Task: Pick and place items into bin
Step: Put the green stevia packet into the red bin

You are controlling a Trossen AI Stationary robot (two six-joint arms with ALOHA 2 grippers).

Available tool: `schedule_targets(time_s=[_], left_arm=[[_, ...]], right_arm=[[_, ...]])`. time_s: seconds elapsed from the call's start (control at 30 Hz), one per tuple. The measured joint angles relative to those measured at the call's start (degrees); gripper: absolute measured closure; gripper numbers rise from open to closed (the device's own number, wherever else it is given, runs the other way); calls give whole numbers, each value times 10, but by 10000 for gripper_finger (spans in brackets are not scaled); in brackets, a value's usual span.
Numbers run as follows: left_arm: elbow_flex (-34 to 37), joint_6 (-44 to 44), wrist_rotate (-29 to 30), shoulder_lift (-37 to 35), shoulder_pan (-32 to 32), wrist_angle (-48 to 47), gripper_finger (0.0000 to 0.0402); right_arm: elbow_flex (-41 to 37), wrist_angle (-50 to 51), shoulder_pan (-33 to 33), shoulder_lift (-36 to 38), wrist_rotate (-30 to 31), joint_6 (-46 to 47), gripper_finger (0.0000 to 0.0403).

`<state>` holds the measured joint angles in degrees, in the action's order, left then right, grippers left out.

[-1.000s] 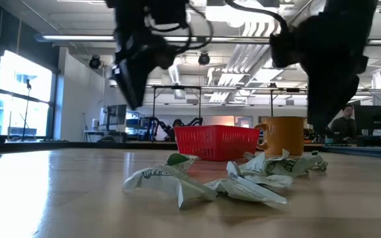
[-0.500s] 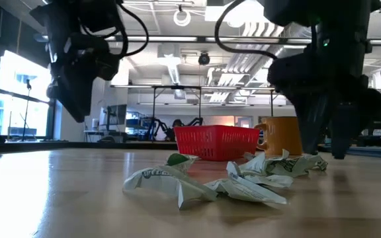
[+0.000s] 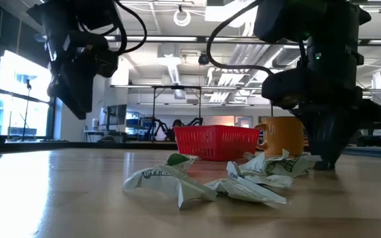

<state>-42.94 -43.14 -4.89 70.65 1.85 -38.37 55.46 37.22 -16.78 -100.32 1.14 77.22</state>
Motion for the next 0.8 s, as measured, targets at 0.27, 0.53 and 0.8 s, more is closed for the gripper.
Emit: schedule_targets(time_s=[0.27,0.53,0.8], left_arm=[[0,13,6,0,0,19,220],[0,19,16,0,0,54,220],[0,19,20,2,0,148,218]], right_arm=[[34,46,26,64,66,-38,385],[58,0,161,126,84,-187,381],[58,-155,247,87,-72,-282,380]])
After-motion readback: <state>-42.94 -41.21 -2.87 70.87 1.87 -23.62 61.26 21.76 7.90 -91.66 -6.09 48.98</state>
